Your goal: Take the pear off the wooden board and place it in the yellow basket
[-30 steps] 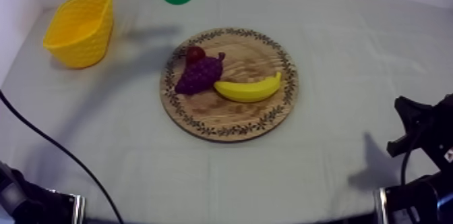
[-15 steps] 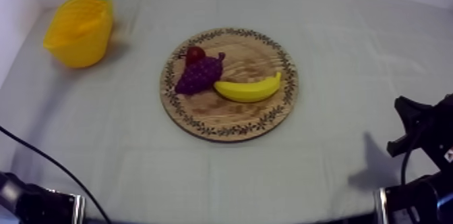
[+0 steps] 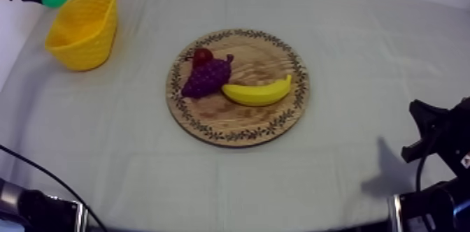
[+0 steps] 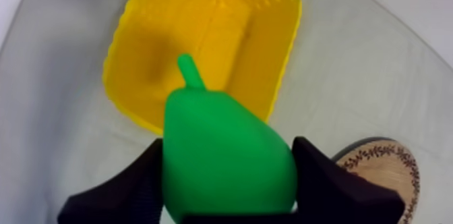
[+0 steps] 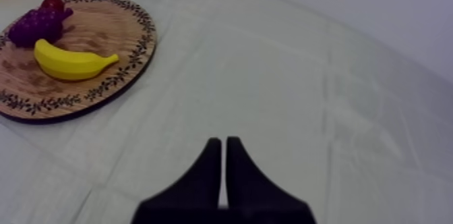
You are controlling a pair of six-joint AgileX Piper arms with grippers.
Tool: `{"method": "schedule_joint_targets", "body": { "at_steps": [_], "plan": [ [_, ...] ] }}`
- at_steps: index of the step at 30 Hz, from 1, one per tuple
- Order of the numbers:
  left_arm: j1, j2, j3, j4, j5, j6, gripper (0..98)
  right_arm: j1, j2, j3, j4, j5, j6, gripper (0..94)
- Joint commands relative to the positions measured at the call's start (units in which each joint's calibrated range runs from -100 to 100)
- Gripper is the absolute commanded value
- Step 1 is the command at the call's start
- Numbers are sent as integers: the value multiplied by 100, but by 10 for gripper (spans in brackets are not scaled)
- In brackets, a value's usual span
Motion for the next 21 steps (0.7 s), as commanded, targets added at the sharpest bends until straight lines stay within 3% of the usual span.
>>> {"method": "schedule_joint_targets", "body": {
  "at_steps": [1, 21],
  "plan": [
    [-108, 38, -34, 1, 0, -11, 416, 1, -4, -5, 1, 2, 1, 4],
    [-228, 2044, -1158, 130, -420, -97, 416, 1, -4, -5, 1, 2, 1, 4]
  ]
}}
